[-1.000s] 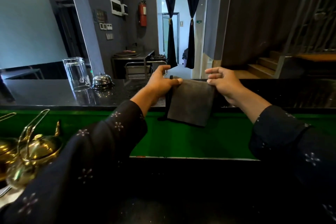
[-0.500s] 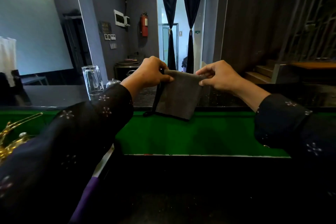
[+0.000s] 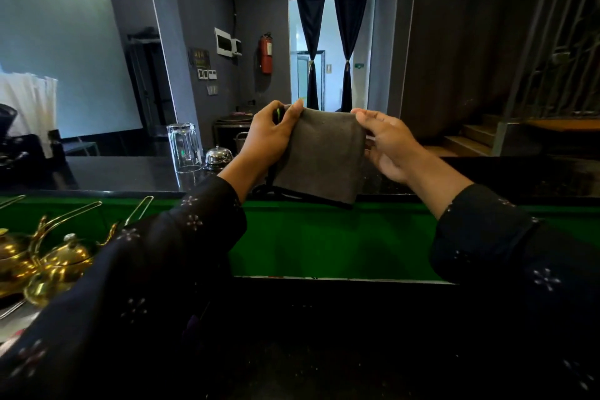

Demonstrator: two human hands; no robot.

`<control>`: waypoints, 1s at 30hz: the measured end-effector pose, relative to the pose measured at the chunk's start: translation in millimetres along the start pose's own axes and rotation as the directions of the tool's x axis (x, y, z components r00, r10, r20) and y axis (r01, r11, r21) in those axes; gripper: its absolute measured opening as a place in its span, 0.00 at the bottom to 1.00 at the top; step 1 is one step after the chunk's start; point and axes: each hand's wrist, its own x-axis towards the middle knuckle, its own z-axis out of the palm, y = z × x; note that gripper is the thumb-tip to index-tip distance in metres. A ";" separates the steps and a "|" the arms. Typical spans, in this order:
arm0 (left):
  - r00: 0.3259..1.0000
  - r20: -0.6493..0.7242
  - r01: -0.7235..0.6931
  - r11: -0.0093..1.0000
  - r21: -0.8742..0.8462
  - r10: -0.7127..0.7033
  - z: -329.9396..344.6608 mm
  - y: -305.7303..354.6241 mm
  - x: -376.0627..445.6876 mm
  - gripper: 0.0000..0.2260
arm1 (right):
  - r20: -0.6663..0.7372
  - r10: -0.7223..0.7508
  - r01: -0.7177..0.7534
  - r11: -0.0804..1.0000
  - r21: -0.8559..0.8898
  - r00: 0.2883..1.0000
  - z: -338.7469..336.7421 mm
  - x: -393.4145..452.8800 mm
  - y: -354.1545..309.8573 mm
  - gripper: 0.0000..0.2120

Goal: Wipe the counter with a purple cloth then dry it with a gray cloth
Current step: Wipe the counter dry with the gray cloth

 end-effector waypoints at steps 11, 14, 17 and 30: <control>0.911 0.070 0.410 0.910 -0.062 -0.406 -33.4 -32.4 -14.2 0.15 | 0.122 0.227 -0.236 0.970 0.058 0.966 43.2 -15.0 60.9 0.13; 0.811 0.195 0.579 0.804 -0.132 -0.552 -44.4 -52.9 -36.1 0.11 | 0.076 0.227 -0.227 0.974 -0.004 0.971 51.9 -8.0 77.0 0.11; 0.760 0.228 0.641 0.759 -0.109 -0.609 -52.0 -75.8 -52.5 0.06 | 0.048 0.255 -0.253 0.966 -0.048 0.966 62.0 0.4 94.0 0.11; 0.912 -0.139 0.406 0.899 0.165 -0.386 -138.3 -119.7 5.9 0.12 | 0.145 0.099 -0.053 0.955 -0.293 0.985 165.6 72.5 140.8 0.28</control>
